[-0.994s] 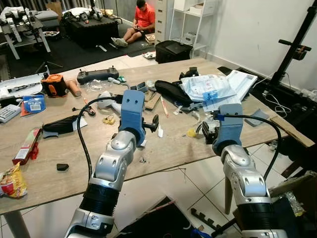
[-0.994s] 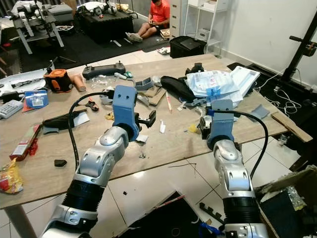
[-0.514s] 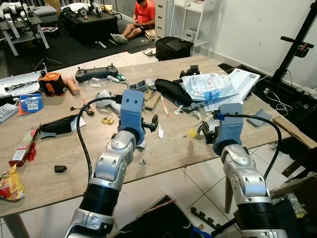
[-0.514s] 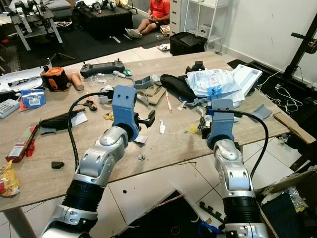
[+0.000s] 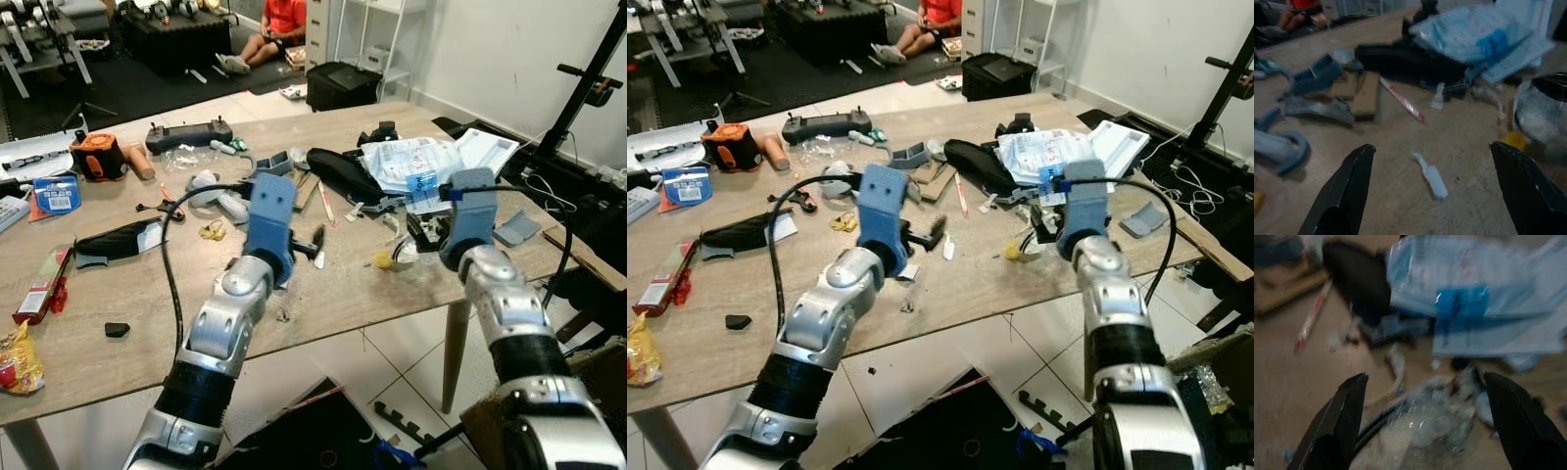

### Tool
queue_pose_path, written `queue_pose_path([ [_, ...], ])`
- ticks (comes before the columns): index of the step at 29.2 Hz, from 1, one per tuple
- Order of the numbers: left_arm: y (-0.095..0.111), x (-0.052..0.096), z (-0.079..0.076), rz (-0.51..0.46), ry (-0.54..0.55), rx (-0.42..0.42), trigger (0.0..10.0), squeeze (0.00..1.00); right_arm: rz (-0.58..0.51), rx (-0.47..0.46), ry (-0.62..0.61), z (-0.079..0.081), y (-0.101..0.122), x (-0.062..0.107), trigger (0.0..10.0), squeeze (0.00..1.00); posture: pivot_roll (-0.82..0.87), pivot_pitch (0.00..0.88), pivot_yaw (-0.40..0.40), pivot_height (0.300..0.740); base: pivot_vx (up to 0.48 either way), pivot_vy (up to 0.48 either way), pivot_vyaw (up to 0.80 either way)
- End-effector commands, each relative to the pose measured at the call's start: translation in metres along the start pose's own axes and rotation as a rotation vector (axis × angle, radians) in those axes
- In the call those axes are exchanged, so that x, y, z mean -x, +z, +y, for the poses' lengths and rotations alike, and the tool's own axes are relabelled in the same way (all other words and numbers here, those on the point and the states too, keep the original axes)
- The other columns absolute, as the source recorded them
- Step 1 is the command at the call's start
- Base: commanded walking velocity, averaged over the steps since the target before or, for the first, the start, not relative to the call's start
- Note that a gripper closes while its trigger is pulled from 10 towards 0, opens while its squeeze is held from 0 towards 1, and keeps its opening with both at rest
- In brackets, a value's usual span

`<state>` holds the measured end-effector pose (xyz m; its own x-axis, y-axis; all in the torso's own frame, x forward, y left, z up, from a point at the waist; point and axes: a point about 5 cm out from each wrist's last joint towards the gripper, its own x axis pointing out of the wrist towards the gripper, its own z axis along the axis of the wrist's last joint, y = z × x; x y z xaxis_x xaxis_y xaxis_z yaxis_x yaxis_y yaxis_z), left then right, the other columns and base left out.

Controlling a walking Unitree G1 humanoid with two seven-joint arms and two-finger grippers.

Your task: Picking trash to rubbish bin

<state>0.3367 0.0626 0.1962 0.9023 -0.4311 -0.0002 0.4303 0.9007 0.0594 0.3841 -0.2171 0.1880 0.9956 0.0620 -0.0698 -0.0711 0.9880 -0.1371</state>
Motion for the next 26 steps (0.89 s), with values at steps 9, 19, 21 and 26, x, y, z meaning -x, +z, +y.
queue_pose_path([
  [9,0.006,0.022,-0.007,-0.101,-0.165,-0.083,10.0,0.00,0.051,0.073,0.022,-0.011,-0.001,-0.009,10.0,0.00,0.04,0.325,0.017,0.740,0.000,0.000,0.00],
  [19,0.016,0.029,-0.014,-0.144,-0.217,-0.032,10.0,0.00,0.039,0.133,0.006,-0.022,0.007,-0.011,10.0,0.00,0.06,0.367,0.039,0.740,0.000,0.000,0.00],
  [21,0.014,0.032,-0.017,-0.135,-0.234,-0.029,10.0,0.00,0.068,0.142,0.011,-0.023,0.003,-0.010,10.0,0.00,0.06,0.373,0.040,0.740,0.000,0.000,0.00],
  [26,0.010,0.037,-0.023,-0.118,-0.269,-0.035,10.0,0.00,0.133,0.068,0.047,-0.020,-0.012,-0.008,0.0,0.00,0.06,0.381,0.041,0.740,0.000,0.000,0.00],
])
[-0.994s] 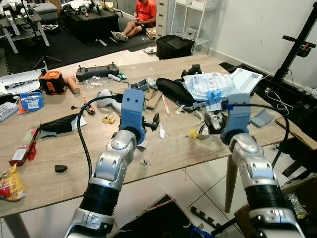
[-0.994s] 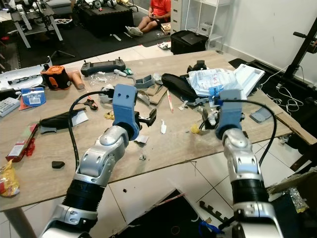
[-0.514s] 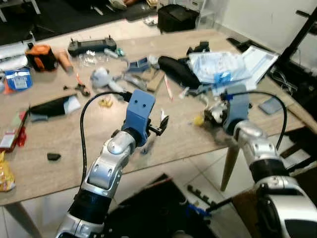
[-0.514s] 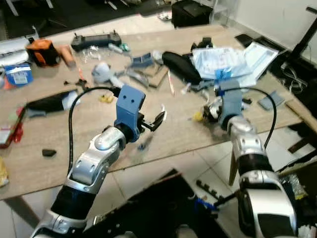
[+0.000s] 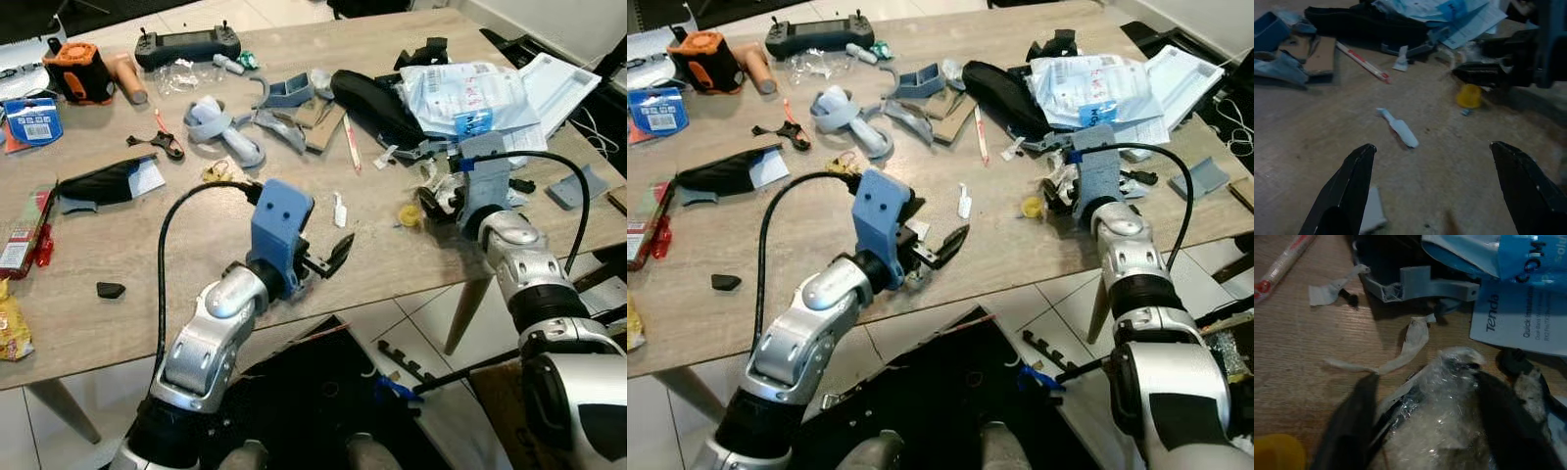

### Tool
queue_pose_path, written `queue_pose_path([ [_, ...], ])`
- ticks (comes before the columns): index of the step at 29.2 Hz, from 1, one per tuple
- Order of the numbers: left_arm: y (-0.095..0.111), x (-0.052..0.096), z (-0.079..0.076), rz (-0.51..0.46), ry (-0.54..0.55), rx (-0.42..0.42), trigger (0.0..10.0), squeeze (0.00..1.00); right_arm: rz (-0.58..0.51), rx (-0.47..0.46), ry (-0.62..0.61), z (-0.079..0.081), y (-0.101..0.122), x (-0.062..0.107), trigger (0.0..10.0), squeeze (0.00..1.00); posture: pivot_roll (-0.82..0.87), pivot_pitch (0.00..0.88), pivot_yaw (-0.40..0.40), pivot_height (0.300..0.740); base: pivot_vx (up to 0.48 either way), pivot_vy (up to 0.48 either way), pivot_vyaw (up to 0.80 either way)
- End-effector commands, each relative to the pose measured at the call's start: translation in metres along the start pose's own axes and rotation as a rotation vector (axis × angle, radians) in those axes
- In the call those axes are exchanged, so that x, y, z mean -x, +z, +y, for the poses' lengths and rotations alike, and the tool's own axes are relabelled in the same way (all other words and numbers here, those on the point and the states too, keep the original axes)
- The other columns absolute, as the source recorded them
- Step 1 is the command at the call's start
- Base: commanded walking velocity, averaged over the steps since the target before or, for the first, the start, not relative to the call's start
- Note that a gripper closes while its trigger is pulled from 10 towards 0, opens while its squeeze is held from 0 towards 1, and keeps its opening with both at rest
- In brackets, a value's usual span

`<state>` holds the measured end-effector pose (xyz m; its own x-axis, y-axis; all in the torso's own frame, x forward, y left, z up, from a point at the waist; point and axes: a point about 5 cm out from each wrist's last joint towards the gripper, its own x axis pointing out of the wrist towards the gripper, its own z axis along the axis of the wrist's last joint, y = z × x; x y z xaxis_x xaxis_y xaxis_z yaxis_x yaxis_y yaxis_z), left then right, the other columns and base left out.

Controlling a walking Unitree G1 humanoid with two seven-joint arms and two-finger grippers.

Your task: Picking trash to rubbish bin

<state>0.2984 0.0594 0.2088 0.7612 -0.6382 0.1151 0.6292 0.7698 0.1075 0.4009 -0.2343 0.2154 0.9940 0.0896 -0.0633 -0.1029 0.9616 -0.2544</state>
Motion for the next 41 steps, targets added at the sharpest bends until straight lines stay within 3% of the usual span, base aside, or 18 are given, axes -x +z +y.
queue_pose_path([
  [1,-0.003,0.003,-0.005,0.017,-0.028,0.003,10.0,0.00,0.143,-0.055,0.030,0.007,-0.038,0.006,0.0,0.00,0.06,0.381,0.041,0.740,0.000,0.000,0.00],
  [7,-0.003,0.001,-0.004,0.019,-0.034,0.007,10.0,0.00,0.116,-0.177,0.021,0.007,-0.039,0.006,0.0,0.00,0.04,0.349,0.052,0.740,0.000,0.000,0.00],
  [11,-0.002,-0.001,-0.002,0.021,-0.022,0.008,10.0,0.00,0.096,-0.210,0.004,0.003,-0.036,0.006,0.0,0.00,0.04,0.320,0.055,0.740,0.000,0.000,0.00],
  [15,0.002,-0.002,0.006,0.000,0.044,0.031,10.0,0.00,-0.028,-0.276,-0.019,-0.005,-0.013,0.003,0.0,0.00,0.04,0.287,0.054,0.740,0.000,0.000,0.00],
  [18,0.003,-0.003,0.008,-0.006,0.056,0.038,10.0,0.00,-0.065,-0.289,-0.021,-0.006,-0.007,0.003,0.0,0.00,0.04,0.287,0.054,0.740,0.000,0.000,0.00],
  [20,0.009,0.000,0.017,-0.038,0.091,0.088,10.0,0.00,-0.358,-0.412,0.009,-0.013,0.042,0.006,0.0,0.00,0.04,0.253,0.049,0.740,0.000,0.000,0.00],
  [22,0.010,0.006,0.016,-0.055,0.082,0.119,10.0,0.00,-0.548,-0.442,0.035,-0.012,0.075,0.017,0.0,0.00,0.03,0.218,0.037,0.740,0.000,0.000,0.00],
  [27,0.006,0.011,0.015,-0.048,0.092,0.122,10.0,0.00,-0.612,-0.454,0.018,-0.006,0.085,0.027,0.0,0.00,0.02,0.185,0.017,0.740,0.000,0.000,0.00],
  [32,-0.007,0.011,0.034,0.033,0.296,0.098,10.0,0.00,-0.600,-0.507,-0.008,0.015,0.075,0.033,0.0,0.00,0.02,0.150,-0.004,0.740,0.000,0.000,0.00],
  [33,-0.009,0.011,0.039,0.048,0.336,0.095,10.0,0.00,-0.588,-0.511,-0.017,0.019,0.072,0.033,1.1,0.00,0.02,0.144,-0.008,0.740,0.000,0.000,0.00],
  [34,-0.011,0.012,0.045,0.061,0.379,0.097,10.0,0.00,-0.567,-0.510,-0.037,0.022,0.067,0.034,10.0,0.00,0.02,0.132,-0.010,0.740,0.000,0.000,0.00],
  [38,-0.013,0.014,0.050,0.072,0.429,0.102,10.0,0.00,-0.533,-0.509,-0.049,0.027,0.062,0.036,10.0,0.00,0.02,0.126,-0.009,0.740,0.000,0.000,0.00],
  [40,-0.018,0.018,0.060,0.110,0.517,0.105,10.0,0.00,-0.505,-0.418,-0.048,0.041,0.056,0.043,10.0,0.00,0.02,0.109,0.002,0.740,0.000,0.000,0.00],
  [41,-0.018,0.018,0.060,0.110,0.517,0.105,10.0,0.00,-0.505,-0.418,-0.048,0.041,0.056,0.043,10.0,0.00,0.02,0.109,0.002,0.740,0.000,0.000,0.00],
])
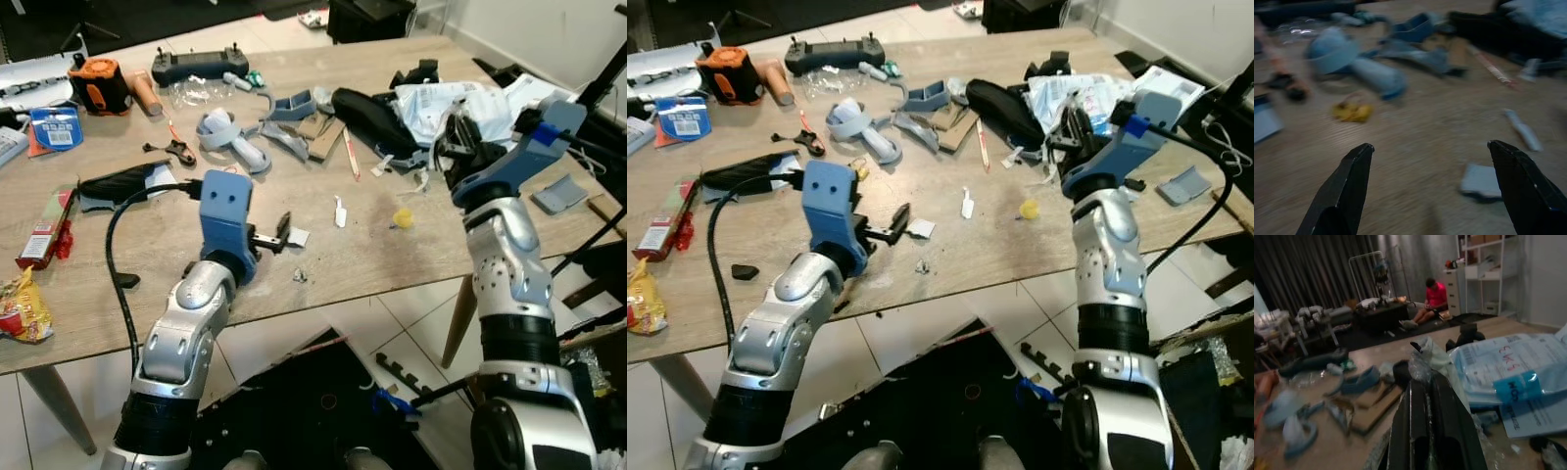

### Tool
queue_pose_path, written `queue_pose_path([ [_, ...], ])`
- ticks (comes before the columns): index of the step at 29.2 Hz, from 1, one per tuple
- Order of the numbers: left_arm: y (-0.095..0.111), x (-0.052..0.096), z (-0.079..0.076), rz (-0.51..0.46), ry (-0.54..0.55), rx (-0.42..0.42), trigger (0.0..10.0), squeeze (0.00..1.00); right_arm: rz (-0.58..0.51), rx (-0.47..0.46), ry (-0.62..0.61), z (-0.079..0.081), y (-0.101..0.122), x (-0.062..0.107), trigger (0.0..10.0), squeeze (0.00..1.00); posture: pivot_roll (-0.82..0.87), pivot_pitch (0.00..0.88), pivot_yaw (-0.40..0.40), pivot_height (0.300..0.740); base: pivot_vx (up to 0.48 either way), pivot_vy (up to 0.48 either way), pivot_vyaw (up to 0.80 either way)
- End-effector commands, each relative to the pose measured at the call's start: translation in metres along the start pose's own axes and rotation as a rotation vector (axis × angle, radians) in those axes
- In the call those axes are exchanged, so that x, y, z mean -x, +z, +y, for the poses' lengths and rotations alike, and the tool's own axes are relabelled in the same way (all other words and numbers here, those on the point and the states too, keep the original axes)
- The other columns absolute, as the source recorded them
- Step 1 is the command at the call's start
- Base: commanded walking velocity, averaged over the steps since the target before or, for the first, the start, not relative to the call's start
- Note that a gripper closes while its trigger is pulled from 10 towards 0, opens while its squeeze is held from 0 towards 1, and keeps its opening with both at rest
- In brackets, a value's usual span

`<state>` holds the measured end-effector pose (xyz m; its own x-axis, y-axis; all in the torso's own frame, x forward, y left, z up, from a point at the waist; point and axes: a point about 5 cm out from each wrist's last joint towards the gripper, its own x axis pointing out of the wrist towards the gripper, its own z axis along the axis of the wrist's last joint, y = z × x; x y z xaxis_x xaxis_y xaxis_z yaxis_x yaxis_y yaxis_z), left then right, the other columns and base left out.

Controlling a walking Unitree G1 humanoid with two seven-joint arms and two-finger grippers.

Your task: Picking trash to rubbish bin

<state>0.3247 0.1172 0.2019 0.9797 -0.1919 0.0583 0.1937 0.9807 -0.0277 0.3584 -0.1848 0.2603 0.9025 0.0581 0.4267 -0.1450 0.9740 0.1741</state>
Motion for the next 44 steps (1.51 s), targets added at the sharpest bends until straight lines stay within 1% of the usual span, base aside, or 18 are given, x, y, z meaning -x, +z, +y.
queue_pose_path([
  [1,-0.009,0.001,0.002,0.043,0.033,-0.002,10.0,0.00,0.014,0.056,0.014,0.007,-0.003,0.007,10.0,0.00,0.02,0.104,0.010,0.740,0.000,0.000,0.00],
  [2,-0.009,0.001,0.000,0.042,0.031,-0.015,10.0,0.00,0.021,0.075,0.021,0.011,-0.006,0.011,10.0,0.00,0.02,0.102,0.015,0.740,0.000,0.000,0.00],
  [3,-0.009,0.001,0.000,0.042,0.031,-0.015,10.0,0.00,0.021,0.075,0.021,0.011,-0.006,0.011,10.0,0.00,0.02,0.102,0.015,0.740,0.000,0.000,0.00],
  [5,-0.010,0.000,-0.008,0.044,-0.004,-0.004,10.0,0.00,0.044,0.113,0.032,0.018,-0.013,0.021,10.0,0.00,0.00,0.101,0.018,0.740,0.000,0.000,0.00],
  [9,-0.010,-0.001,-0.010,0.048,-0.013,0.004,10.0,0.00,0.052,0.120,0.031,0.021,-0.014,0.024,10.0,0.00,0.00,0.103,0.017,0.740,0.000,0.000,0.00],
  [10,-0.009,-0.005,-0.014,0.039,-0.017,-0.011,10.0,0.00,0.072,0.122,0.018,0.021,-0.019,0.030,10.0,0.00,0.01,0.102,0.009,0.740,0.000,0.000,0.00],
  [11,-0.008,-0.006,-0.015,0.036,-0.014,-0.011,10.0,0.00,0.081,0.125,0.013,0.021,-0.020,0.032,10.0,0.00,0.01,0.102,0.009,0.740,0.000,0.000,0.00],
  [16,-0.007,-0.007,-0.017,0.032,-0.007,-0.012,10.0,0.00,0.105,0.121,0.005,0.020,-0.025,0.035,10.0,0.00,0.01,0.102,0.009,0.740,0.000,0.000,0.00],
  [20,-0.005,-0.010,-0.022,0.023,-0.016,-0.009,10.0,0.00,0.141,0.130,-0.026,0.018,-0.029,0.039,10.0,0.00,0.01,0.110,0.005,0.740,0.000,0.000,-0.67],
  [26,-0.005,-0.012,-0.028,0.020,-0.034,-0.018,10.0,0.00,0.152,0.145,-0.048,0.014,-0.030,0.042,10.0,0.00,0.00,0.103,0.011,0.740,0.000,0.000,-0.80],
  [27,-0.005,-0.013,-0.033,0.013,-0.059,-0.013,10.0,0.00,0.159,0.146,-0.073,0.012,-0.029,0.044,10.0,0.00,0.00,0.102,0.007,0.740,0.000,0.000,-0.80],
  [29,-0.007,-0.014,-0.033,0.019,-0.059,-0.019,10.0,0.00,0.172,0.132,-0.106,0.010,-0.031,0.046,10.0,0.00,0.00,0.097,0.002,0.740,0.000,0.000,-0.80],
  [32,-0.007,-0.014,-0.032,0.024,-0.056,0.000,10.0,0.00,0.191,0.126,-0.130,0.008,-0.034,0.047,10.0,0.00,-0.01,0.093,-0.004,0.740,0.000,0.000,-0.80],
  [36,-0.009,-0.013,-0.030,0.025,-0.058,-0.001,10.0,0.00,0.199,0.130,-0.130,0.008,-0.034,0.047,10.0,0.00,-0.01,0.093,-0.013,0.740,0.000,0.000,-0.80],
  [37,-0.010,-0.012,-0.031,0.025,-0.063,-0.006,10.0,0.00,0.203,0.133,-0.128,0.008,-0.033,0.046,10.0,0.00,-0.01,0.092,-0.028,0.740,0.000,0.000,-0.80],
  [44,-0.010,-0.011,-0.030,0.021,-0.060,-0.008,10.0,0.00,0.218,0.135,-0.124,0.007,-0.035,0.043,10.0,0.00,0.00,0.088,-0.040,0.740,0.000,0.000,-0.80],
])
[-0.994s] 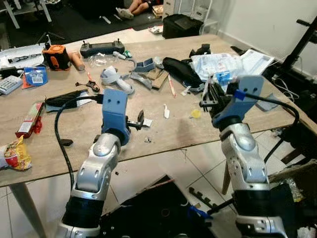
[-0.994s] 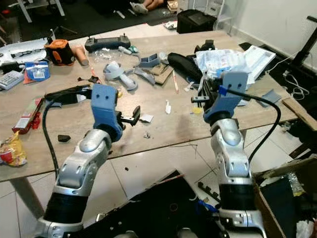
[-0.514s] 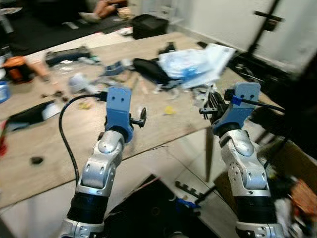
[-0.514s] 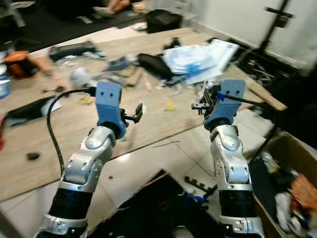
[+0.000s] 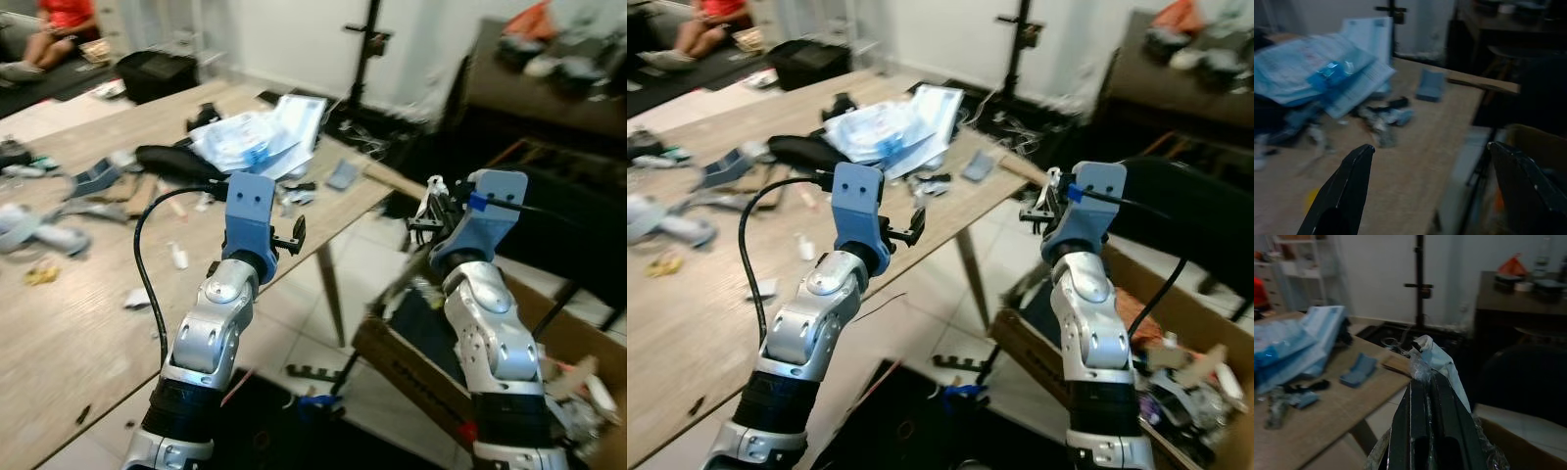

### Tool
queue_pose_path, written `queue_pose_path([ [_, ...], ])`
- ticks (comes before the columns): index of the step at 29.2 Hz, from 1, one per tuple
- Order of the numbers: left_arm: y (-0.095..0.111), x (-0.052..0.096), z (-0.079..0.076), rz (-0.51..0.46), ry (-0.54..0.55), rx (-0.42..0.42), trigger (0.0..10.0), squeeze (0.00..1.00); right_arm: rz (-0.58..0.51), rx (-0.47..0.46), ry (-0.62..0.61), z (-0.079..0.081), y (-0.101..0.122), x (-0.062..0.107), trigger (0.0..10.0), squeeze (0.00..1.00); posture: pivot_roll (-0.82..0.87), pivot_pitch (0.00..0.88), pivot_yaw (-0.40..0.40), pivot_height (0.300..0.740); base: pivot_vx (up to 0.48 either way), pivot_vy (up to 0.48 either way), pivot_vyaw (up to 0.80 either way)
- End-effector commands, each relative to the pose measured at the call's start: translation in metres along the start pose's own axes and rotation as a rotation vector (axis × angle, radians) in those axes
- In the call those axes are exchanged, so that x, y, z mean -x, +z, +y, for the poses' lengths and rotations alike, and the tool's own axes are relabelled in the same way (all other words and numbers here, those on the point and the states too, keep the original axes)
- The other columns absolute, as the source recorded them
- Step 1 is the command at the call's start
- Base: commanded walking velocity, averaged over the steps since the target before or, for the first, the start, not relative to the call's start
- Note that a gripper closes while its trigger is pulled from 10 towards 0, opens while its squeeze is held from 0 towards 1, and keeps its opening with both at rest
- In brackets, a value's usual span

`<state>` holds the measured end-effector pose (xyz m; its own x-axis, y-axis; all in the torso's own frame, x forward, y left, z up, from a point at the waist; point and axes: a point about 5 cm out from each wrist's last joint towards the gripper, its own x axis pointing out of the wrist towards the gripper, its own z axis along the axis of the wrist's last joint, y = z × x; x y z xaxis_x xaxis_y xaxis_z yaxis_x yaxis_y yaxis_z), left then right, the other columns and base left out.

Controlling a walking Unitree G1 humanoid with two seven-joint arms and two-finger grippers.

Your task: Picking trash to rubbish bin

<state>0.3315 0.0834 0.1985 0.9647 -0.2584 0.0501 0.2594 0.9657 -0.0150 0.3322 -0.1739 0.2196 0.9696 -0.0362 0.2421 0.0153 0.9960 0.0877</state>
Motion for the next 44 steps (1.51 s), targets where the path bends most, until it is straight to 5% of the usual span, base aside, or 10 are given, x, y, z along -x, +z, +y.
queue_pose_path([
  [1,-0.0046,0.0019,0.0013,0.011,0.007,0.004,10.0,0.00,0.038,-0.001,0.001,0.0006,-0.0068,0.0008,10.0,0.00,0.00,0.088,-0.040,0.740,0.000,0.000,-0.80],
  [37,-0.0038,0.0037,-0.0013,0.002,-0.012,0.030,10.0,0.00,0.082,-0.003,-0.022,-0.0033,-0.0110,0.0063,10.0,0.00,-0.01,0.090,-0.027,0.740,0.000,0.000,-0.80],
  [44,-0.0042,0.0030,-0.0021,0.007,-0.015,0.023,10.0,0.00,0.093,-0.005,0.013,0.0014,-0.0114,0.0063,10.0,0.00,0.00,0.086,-0.036,0.740,0.000,0.000,0.00],
])
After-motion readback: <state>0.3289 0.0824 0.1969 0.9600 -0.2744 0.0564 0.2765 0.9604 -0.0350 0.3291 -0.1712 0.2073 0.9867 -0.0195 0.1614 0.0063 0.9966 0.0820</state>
